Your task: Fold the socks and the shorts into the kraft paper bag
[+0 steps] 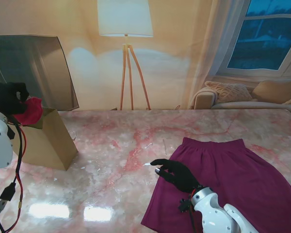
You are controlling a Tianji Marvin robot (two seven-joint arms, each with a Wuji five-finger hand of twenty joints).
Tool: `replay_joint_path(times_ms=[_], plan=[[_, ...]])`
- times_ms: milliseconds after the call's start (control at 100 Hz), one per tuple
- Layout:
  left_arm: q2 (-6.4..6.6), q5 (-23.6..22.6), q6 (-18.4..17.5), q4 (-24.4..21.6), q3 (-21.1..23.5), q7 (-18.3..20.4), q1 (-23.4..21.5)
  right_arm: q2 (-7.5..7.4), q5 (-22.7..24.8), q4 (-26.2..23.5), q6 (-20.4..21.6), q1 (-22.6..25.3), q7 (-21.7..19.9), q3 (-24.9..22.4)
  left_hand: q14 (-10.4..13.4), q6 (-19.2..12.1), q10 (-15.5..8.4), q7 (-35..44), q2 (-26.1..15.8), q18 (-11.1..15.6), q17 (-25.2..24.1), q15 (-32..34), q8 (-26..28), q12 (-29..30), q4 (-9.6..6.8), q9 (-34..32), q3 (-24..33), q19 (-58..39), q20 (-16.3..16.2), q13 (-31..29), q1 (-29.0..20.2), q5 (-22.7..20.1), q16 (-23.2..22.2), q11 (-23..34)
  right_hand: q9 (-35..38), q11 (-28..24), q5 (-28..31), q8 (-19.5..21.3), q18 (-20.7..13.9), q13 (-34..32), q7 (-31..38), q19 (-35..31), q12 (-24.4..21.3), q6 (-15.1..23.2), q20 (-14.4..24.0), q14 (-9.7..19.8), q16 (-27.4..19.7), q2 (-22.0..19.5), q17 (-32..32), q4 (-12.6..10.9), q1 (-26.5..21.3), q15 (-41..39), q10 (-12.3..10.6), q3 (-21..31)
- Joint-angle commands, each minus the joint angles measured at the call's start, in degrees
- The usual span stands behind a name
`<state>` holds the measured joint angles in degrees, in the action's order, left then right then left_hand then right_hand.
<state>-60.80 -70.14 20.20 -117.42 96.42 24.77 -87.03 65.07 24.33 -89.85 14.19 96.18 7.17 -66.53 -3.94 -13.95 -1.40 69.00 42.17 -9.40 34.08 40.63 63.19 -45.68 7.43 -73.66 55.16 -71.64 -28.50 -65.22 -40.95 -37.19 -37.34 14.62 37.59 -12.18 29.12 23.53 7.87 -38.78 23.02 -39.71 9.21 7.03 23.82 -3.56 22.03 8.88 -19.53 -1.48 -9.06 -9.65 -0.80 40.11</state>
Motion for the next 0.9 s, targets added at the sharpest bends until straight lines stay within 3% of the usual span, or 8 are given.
replay_joint_path(times_ms=[0, 190, 520, 780, 850, 890], plan=[[0.4, 0.07, -0.38, 0.82, -0.07, 0.42, 0.19, 0.18, 0.07, -0.12, 0.02, 0.17, -0.15, 0.32, -0.27, -0.72, -2.85, 2.84, 0.3, 0.15, -0.13, 1.11, 1.21, -0.91, 0.4, -1.89, 3.36, -1.12, -1.09, -1.52, -2.09, -1.62, -0.7, -1.0, 0.67, -0.52, -1.15, 0.34, 0.12, -0.76, 0.24, -1.59, 0.54, 1.54, 2.38, -0.47, 1.3, -0.76, -0.22, 2.3, -0.63, -1.24, -0.07, -1.79], [0.54, -2.22, -1.57, 1.13, -0.23, 2.96, 0.18, 0.21, -0.04, 0.0, -0.07, 0.09, -0.11, 0.5, -0.06, -0.73, -3.0, 2.83, 0.31, 0.0, -0.33, 1.2, 1.22, -0.78, 0.33, -2.02, 3.38, -1.24, -1.25, -1.62, -1.97, -1.61, -0.65, -1.02, 0.7, -0.53, -1.15, 0.34, 0.08, -0.72, 0.25, -1.59, 0.54, 1.49, 2.39, -0.36, 1.3, -0.77, -0.22, 2.31, -0.63, -1.21, -0.05, -1.78], [0.73, -3.81, -4.19, 3.84, -0.72, 2.74, 0.09, 0.25, -0.21, 0.36, 0.28, 0.19, 0.05, 0.47, -0.13, -0.89, -2.87, 2.55, -0.34, -0.47, -0.73, 1.05, 1.09, 0.15, 0.66, -1.98, 2.41, -1.33, -1.39, -1.29, -2.08, -1.68, -0.43, -1.6, 0.7, -0.54, -1.18, 0.34, 0.11, -0.79, 0.23, -1.6, 0.54, 1.57, 2.4, -0.39, 1.32, -0.76, -0.25, 2.3, -0.63, -1.23, -0.02, -1.76], [0.92, -4.63, -5.89, 5.66, -1.67, 2.89, 0.92, 0.26, -0.25, 0.73, 0.46, 0.11, 0.08, 0.61, 0.5, -1.45, -1.7, 0.08, 0.13, -0.83, -1.56, 0.56, -0.22, 3.2, 2.48, -2.3, -2.62, -0.78, -1.47, -0.22, -2.83, -1.32, -0.22, -2.96, 0.75, -0.58, -1.11, 0.35, 0.07, -0.71, 0.25, -1.59, 0.56, 1.57, 2.41, -0.41, 1.32, -0.76, -0.21, 2.31, -0.65, -1.22, -0.11, -1.79], [0.94, -4.85, -5.93, 5.79, -1.78, 3.18, 0.93, 0.27, -0.24, 0.82, 0.5, 0.1, 0.12, 0.58, 0.28, 0.15, -0.58, -2.49, 0.93, -1.2, -3.02, -0.29, -2.86, 4.03, 3.88, -0.96, -5.39, 0.06, -1.57, 1.35, -1.52, -0.11, -0.15, -3.02, 0.75, -0.58, -1.11, 0.36, 0.08, -0.77, 0.28, -1.6, 0.56, 1.6, 2.41, -0.42, 1.33, -0.72, -0.23, 2.31, -0.61, -1.24, -0.05, -1.79], [0.92, -5.03, -5.85, 5.72, -1.78, 3.29, 0.82, 0.28, -0.25, 0.87, 0.51, 0.09, 0.16, 0.57, 0.05, 1.16, 0.34, -3.84, 0.58, -1.26, -3.86, -1.08, -5.11, 6.45, 4.13, 1.61, -5.16, 0.85, -2.06, 2.43, -0.09, 0.96, -0.37, -0.1, 0.71, -0.56, -1.1, 0.36, 0.09, -0.78, 0.28, -1.62, 0.56, 1.59, 2.42, -0.4, 1.33, -0.7, -0.27, 2.31, -0.63, -1.24, -0.05, -1.77]])
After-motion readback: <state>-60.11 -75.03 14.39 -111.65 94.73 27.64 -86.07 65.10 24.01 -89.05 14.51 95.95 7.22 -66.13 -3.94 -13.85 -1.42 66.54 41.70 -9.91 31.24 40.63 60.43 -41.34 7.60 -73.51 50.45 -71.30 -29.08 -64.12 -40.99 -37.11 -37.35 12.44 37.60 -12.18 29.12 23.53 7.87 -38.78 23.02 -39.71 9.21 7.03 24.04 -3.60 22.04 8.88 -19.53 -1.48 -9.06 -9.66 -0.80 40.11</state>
